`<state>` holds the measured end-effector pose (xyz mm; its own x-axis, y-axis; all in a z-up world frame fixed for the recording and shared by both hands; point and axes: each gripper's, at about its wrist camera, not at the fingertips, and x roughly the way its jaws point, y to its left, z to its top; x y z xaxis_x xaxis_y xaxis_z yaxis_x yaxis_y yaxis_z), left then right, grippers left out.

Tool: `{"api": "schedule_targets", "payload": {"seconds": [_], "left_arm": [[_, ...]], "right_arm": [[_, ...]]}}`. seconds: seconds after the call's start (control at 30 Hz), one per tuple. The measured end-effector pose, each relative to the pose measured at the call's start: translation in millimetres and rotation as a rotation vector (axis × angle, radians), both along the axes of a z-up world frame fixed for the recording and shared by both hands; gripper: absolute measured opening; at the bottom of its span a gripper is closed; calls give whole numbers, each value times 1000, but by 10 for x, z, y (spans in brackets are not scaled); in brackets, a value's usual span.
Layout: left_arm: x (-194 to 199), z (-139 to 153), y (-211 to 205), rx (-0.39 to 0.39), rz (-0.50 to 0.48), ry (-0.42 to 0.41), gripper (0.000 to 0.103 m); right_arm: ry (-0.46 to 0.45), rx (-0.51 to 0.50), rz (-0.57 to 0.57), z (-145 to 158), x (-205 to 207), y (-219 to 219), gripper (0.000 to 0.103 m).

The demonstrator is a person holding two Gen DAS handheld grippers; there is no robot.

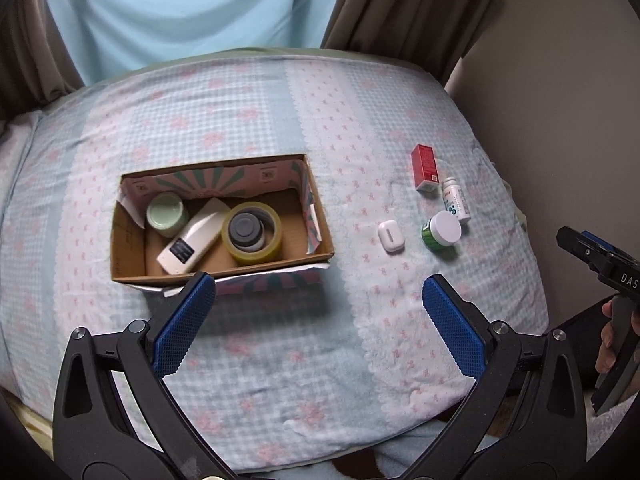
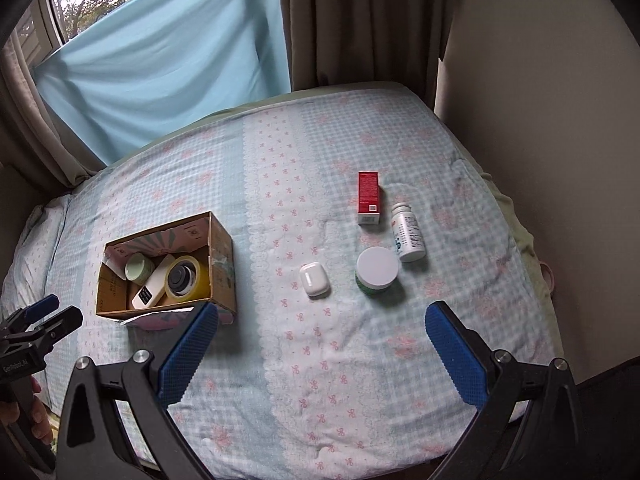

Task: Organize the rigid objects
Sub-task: 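Withdraw both tools from the box, then close the left tool on the white earbud case while the right tool grasps the pill bottle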

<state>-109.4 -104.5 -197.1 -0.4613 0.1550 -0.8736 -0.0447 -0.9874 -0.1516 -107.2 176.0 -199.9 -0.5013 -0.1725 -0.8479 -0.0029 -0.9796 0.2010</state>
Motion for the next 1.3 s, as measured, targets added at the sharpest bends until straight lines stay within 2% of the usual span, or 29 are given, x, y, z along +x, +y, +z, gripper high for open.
{"api": "schedule_targets", "payload": {"seconds": [0.1,0.27,0.7,0.83,1.17,1.3], "left_arm": [[-88,-93,282,-16,8,-28,103],[-195,-262,680,6,68,-59,103],[-775,-1127,1347,43,264,-223,103],[-996,-1432,1522,18,269,-267,103],[-1483,-2314,1703,32,309,-380,103],[-1603,-2617,1742,29,317,-424,97]], "right_arm": [[-14,-12,1,-89,-77,285,103],[-44,-26,32,-288,-305,665,103],[-219,-69,151,-1129,-1371,1172,103],[-282,-73,174,-1439,-1667,1222,103],[-415,-51,238,-2205,-2217,1053,99],[-473,-39,251,-2488,-2336,977,99]]}}
